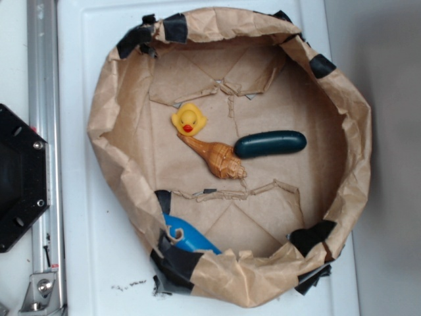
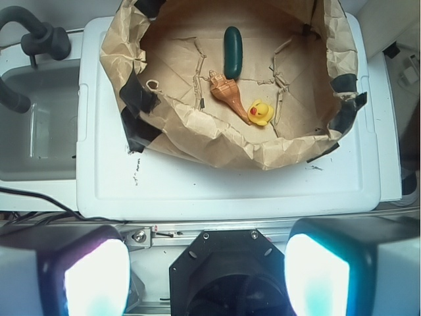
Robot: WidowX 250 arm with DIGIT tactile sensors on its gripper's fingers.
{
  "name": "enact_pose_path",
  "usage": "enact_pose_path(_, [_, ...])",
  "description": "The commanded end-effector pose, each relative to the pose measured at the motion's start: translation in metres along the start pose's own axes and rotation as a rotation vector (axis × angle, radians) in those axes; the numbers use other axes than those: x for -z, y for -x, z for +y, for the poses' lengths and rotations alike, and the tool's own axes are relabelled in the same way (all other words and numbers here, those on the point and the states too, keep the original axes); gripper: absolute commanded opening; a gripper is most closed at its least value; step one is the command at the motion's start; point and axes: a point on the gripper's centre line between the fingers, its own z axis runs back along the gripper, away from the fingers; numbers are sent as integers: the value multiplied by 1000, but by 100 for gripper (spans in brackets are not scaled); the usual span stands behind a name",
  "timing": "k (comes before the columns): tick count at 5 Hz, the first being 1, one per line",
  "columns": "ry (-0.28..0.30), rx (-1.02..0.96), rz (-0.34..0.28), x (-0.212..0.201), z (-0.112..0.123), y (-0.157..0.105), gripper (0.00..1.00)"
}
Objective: Grab the yellow duck.
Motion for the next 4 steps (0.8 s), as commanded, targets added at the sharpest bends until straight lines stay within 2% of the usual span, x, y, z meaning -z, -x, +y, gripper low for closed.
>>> enact_pose_path(1, [0,0,0,0,0,0,100])
enact_pose_path(2, [-92,9,-244,32,16,-41,100])
enact_pose_path(3, [-149,76,-185,56,29,-76,100])
enact_pose_path(4, [-170,82,-142,88,51,-103,100])
